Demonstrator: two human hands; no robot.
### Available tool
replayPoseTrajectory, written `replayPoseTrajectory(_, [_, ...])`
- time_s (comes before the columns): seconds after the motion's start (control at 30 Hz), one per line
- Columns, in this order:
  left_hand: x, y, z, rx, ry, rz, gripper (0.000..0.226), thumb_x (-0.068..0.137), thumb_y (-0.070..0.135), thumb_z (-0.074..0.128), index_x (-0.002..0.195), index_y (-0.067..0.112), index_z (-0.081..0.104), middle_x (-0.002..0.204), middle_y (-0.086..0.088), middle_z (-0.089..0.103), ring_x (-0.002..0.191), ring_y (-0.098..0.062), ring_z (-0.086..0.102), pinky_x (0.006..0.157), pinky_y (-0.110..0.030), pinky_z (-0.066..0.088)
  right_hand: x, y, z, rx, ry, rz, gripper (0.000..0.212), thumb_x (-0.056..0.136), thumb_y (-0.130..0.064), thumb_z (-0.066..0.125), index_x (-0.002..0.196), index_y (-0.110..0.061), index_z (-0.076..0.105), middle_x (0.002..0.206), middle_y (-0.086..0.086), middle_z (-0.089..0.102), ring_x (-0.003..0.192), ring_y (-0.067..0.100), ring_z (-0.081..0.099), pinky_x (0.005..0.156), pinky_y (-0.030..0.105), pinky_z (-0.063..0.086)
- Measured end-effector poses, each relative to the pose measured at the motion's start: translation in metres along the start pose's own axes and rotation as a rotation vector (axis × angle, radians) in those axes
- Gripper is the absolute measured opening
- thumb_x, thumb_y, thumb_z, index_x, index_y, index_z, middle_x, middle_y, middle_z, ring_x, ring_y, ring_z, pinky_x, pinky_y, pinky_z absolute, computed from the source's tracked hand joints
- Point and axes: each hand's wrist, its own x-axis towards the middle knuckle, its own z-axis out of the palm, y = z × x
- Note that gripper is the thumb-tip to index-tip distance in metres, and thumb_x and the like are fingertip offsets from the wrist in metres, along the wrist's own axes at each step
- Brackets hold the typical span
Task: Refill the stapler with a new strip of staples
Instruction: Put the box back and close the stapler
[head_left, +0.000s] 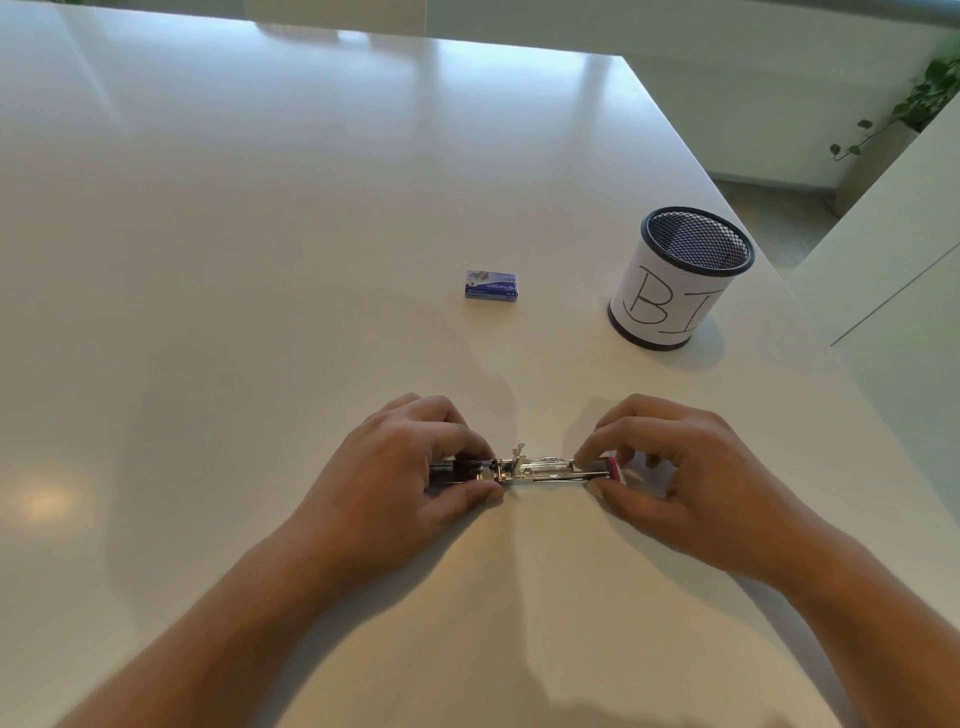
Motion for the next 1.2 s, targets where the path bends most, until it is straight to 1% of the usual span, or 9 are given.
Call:
replayPoseTrajectory(0.1, [0.0,0.001,0.0,0.004,0.01,0.002,0.012,0.078,0.043,0.075,0.088,0.035,0.074,0.082,0.018,0.06,0.087,-0.006,0.054,0.072,-0.021,0.044,-0.001,0.003,0.002,-0.004,0.039,0.018,0.026,0.08,-0.018,0.079,0.103,-0.03,0.073,0.091,-0.012,0.066,0.074,0.019,0.061,0.061,0.021,0.047])
replayPoseTrajectory(0.17, [-0.001,0.002,0.0,0.01,0.01,0.009,0.013,0.078,0.041,0.076,0.088,0.034,0.074,0.082,0.017,0.06,0.086,-0.006,0.055,0.072,-0.023,0.045,-0.001,0.005,0.004,-0.004,0.053,0.03,0.03,0.078,-0.017,0.081,0.105,-0.027,0.075,0.092,-0.013,0.065,0.071,0.017,0.059,0.061,0.017,0.046])
replayPoseTrajectory(0.4, [-0.002,0.004,-0.002,0.009,0.074,0.044,0.026,0.076,0.034,0.08,0.1,0.03,0.07,0.092,0.021,0.067,0.087,-0.002,0.061,0.077,-0.024,0.048,-0.001,0.006,0.009,0.052,0.094,0.071,0.019,0.075,-0.016,0.081,0.091,-0.027,0.079,0.087,-0.009,0.065,0.058,0.012,0.051,0.057,0.012,0.038])
replayPoseTrajectory(0.57, [-0.001,0.006,0.001,-0.006,0.083,0.109,0.019,0.076,0.03,0.075,0.093,0.029,0.069,0.083,0.009,0.072,0.078,-0.015,0.067,0.07,-0.038,0.055,0.0,0.005,0.011,0.092,0.115,0.083,0.019,0.075,-0.018,0.08,0.09,-0.029,0.08,0.086,-0.009,0.066,0.066,0.014,0.057,0.058,0.014,0.042])
replayPoseTrajectory(0.67, [0.001,0.007,0.004,-0.005,0.073,0.155,0.016,0.08,0.022,0.077,0.096,0.026,0.073,0.091,0.012,0.072,0.082,-0.014,0.067,0.069,-0.037,0.055,0.001,0.007,0.011,0.099,0.121,0.085,0.018,0.075,-0.019,0.08,0.09,-0.028,0.08,0.085,-0.008,0.067,0.068,0.017,0.058,0.058,0.018,0.045])
replayPoseTrajectory(0.87, [-0.001,0.008,0.006,0.034,0.053,0.172,0.016,0.087,0.026,0.071,0.102,0.029,0.075,0.096,0.014,0.069,0.086,-0.01,0.064,0.071,-0.035,0.054,0.001,0.008,0.011,0.096,0.111,0.091,0.017,0.075,-0.02,0.081,0.091,-0.024,0.081,0.084,-0.01,0.065,0.067,0.018,0.057,0.058,0.018,0.044])
replayPoseTrajectory(1.0, [-0.002,0.011,0.005,0.084,0.024,0.182,0.021,0.089,0.02,0.07,0.106,0.03,0.075,0.097,0.011,0.067,0.088,-0.013,0.063,0.073,-0.034,0.053,0.0,0.007,0.01,0.078,0.115,0.097,0.019,0.074,-0.014,0.082,0.091,-0.022,0.081,0.083,-0.01,0.066,0.066,0.019,0.057,0.059,0.015,0.041])
replayPoseTrajectory(1.07, [0.0,0.012,0.005,0.154,-0.013,0.202,0.028,0.089,0.015,0.065,0.11,0.032,0.074,0.099,0.008,0.066,0.088,-0.016,0.061,0.073,-0.03,0.049,0.0,0.007,0.01,0.073,0.115,0.098,0.019,0.074,-0.013,0.082,0.091,-0.023,0.081,0.083,-0.01,0.066,0.066,0.019,0.056,0.059,0.013,0.039])
replayPoseTrajectory(1.2, [0.003,0.015,0.003,0.232,-0.065,0.212,0.034,0.092,0.015,0.058,0.115,0.036,0.071,0.103,0.006,0.063,0.088,-0.018,0.058,0.072,-0.027,0.04,0.001,0.005,0.01,0.059,0.115,0.1,0.019,0.075,-0.013,0.081,0.09,-0.024,0.081,0.082,-0.011,0.066,0.065,0.017,0.056,0.059,0.013,0.04])
